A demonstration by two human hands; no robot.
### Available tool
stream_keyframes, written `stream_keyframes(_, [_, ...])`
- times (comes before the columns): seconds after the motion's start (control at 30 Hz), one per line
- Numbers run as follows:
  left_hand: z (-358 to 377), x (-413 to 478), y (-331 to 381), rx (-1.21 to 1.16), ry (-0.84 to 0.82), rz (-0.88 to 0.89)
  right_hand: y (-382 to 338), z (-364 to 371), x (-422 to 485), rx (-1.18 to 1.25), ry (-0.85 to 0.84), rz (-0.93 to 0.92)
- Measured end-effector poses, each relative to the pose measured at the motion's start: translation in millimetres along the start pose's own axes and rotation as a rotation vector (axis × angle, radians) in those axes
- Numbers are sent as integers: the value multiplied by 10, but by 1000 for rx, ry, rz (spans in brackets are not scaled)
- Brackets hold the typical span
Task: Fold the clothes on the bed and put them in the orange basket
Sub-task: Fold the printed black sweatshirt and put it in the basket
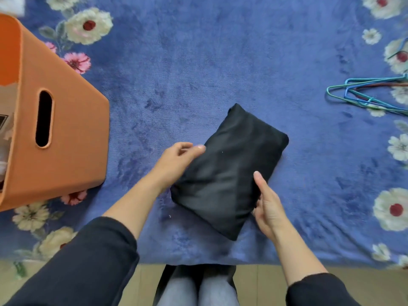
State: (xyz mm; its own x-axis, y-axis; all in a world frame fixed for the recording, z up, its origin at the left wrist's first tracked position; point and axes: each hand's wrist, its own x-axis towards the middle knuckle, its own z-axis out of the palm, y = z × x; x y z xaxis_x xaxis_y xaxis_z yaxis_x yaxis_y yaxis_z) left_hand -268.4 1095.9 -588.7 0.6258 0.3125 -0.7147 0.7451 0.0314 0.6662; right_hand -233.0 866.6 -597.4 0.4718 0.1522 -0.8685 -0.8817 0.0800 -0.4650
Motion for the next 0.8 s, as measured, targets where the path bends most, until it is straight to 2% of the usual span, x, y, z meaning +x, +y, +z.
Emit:
stream_keyframes(0.07, [178, -13, 63, 167, -78, -23, -53, 69, 16, 10, -81, 29])
stream_keyframes(0.1, [230, -37, 86, 177, -78, -53, -115, 95, 7, -5, -103, 63])
stream_keyframes(0.17, [262, -156, 150, 2, -135, -193, -285, 114, -65, -59, -105, 126])
stream_keyframes(0.27, [225, -391, 185, -253, -307, -414, -535, 101, -278, -161, -125, 167])
stream_keyframes(0.33, [114, -702, 208, -425, -372, -456, -708, 133, -576, -226, -176, 175])
stream_keyframes(0.43, [-36, -1189, 231, -599, -423, -399, -867, 244, -1061, -252, -247, 168])
stream_keyframes(0.63, [-541, -2106, 539, -809, -377, -166, -1090, 899, -1996, -271, -463, 99])
stream_keyframes(0.8, [-1450, -2589, 842, -999, -153, 104, -1149, 1969, -2433, -299, -621, 31])
